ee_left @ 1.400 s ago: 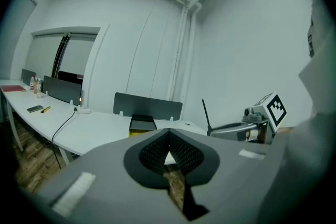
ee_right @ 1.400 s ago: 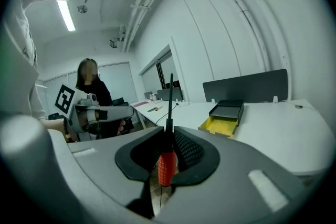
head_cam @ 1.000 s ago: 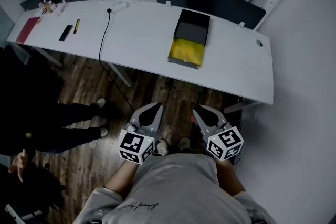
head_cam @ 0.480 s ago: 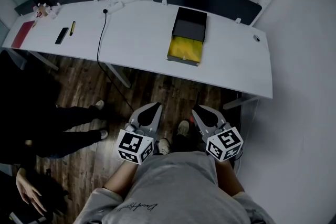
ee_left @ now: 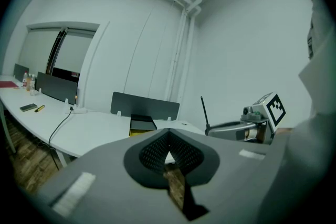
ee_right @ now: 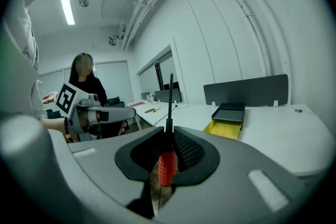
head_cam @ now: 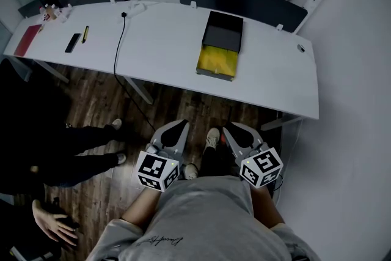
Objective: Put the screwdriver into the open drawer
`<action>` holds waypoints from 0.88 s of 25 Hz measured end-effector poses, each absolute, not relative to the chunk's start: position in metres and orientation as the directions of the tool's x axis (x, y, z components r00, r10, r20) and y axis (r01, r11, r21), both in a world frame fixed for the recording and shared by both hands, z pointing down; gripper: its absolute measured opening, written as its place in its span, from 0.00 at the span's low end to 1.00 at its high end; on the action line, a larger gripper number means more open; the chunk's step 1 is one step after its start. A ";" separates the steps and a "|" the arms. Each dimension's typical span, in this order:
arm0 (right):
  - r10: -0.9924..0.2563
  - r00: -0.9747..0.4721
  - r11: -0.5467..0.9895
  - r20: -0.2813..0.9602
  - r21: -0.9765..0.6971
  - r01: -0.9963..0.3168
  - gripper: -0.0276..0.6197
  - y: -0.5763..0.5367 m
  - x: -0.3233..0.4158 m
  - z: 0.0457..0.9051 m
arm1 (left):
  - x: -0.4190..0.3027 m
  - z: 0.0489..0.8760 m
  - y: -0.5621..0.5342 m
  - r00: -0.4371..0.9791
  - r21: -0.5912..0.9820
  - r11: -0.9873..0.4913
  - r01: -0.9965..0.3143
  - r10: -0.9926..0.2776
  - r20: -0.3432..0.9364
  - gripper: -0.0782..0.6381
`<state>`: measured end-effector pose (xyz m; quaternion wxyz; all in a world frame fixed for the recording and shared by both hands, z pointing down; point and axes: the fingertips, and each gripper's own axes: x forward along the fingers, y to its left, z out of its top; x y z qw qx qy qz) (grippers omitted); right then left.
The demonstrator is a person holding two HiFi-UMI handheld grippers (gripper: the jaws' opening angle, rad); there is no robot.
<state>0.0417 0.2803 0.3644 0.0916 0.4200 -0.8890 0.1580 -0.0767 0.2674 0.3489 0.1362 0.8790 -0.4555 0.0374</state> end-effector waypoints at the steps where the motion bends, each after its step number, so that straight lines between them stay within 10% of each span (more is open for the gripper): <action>1: -0.716 -0.633 0.600 0.295 -0.204 -0.774 0.16 0.277 0.041 0.365 | -0.077 0.349 0.264 0.581 0.204 -0.547 -0.812 -0.792 0.189 0.11; 22: -0.678 -0.662 0.629 0.320 -0.216 -0.747 0.16 0.117 0.065 0.374 | -0.051 0.354 0.107 0.562 0.214 -0.523 -0.825 -0.802 0.202 0.11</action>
